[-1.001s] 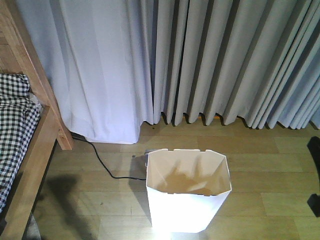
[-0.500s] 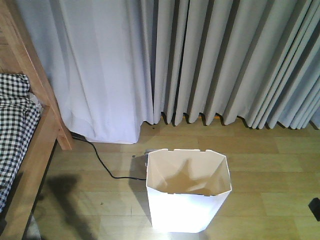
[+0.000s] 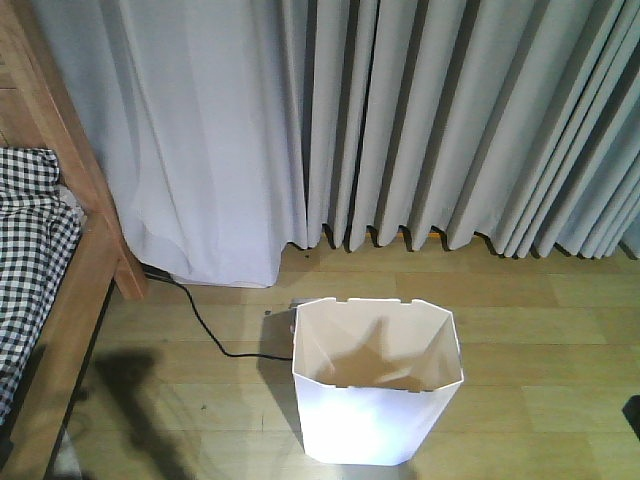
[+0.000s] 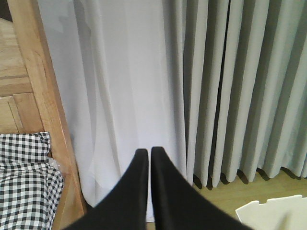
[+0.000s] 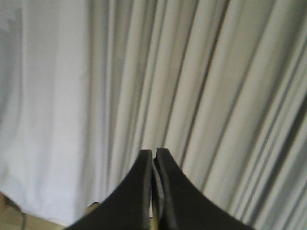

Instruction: Move trash bin to bedside with robot

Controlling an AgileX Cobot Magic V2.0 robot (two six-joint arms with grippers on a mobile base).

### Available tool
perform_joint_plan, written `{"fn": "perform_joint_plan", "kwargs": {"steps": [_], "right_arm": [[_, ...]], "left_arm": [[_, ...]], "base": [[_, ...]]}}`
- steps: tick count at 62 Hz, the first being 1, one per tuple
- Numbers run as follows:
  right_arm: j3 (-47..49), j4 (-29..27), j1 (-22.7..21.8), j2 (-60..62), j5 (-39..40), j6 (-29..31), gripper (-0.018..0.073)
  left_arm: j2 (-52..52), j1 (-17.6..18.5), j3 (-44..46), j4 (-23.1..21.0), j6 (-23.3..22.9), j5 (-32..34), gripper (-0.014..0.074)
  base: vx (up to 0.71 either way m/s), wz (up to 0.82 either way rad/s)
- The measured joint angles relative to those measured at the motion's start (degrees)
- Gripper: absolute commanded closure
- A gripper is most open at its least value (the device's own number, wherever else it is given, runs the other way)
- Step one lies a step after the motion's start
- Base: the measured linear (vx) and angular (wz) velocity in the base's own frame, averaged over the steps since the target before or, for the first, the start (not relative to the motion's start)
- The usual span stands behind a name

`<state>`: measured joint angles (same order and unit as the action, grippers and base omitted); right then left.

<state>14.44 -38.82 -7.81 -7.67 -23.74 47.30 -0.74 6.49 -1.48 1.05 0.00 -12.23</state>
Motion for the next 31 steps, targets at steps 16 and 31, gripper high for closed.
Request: {"fn": "perform_joint_plan", "kwargs": {"steps": [16,31], "right_arm": [[-0.38,24.4,2.35,3.94,0.18,-26.1,0.0568],[-9.45,33.13,11.15,7.58,10.13,-34.41,0.0568]], "left_arm": [[0.0,0.0,0.0,0.0,0.0,0.0,0.0603],[0.0,0.0,0.0,0.0,0.0,0.0,0.0603]], "base": [[0.0,0.0],[0.0,0.0]]}}
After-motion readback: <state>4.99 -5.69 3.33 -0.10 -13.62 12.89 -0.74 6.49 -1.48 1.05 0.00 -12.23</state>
